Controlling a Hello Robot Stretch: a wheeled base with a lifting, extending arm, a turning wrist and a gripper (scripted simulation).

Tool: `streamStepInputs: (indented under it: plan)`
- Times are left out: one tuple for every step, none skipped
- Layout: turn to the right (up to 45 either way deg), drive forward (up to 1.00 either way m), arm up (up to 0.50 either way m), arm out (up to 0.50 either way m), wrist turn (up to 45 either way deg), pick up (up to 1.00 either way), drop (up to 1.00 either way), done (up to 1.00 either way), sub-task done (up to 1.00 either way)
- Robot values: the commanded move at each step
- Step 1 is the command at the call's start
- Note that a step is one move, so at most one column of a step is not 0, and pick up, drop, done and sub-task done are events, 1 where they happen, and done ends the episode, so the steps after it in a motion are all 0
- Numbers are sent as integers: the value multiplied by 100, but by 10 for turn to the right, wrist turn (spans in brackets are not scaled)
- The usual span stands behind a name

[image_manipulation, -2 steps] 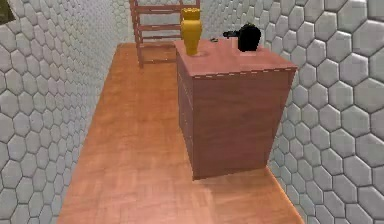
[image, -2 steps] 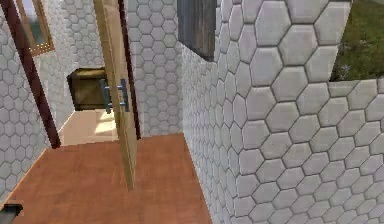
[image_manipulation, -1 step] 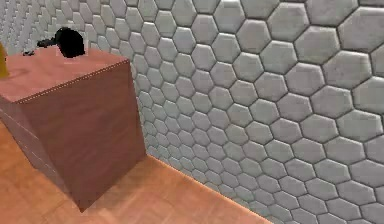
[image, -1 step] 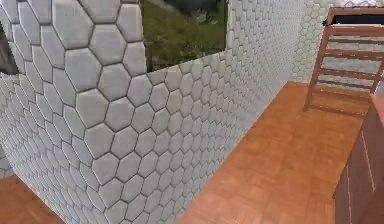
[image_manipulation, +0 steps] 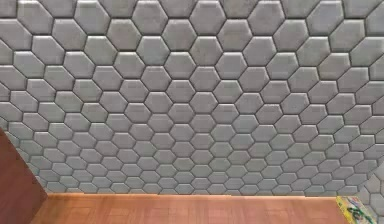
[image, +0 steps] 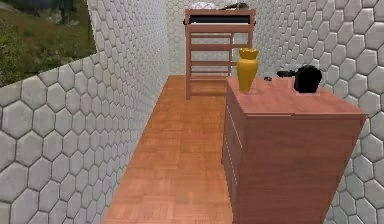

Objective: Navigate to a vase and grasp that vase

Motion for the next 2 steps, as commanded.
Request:
streamStepInputs:
  plan:
    - [0, 45, 0, 0, 0, 0, 0, 0, 0]
    - [450, 0, 0, 0, 0, 0, 0, 0, 0]
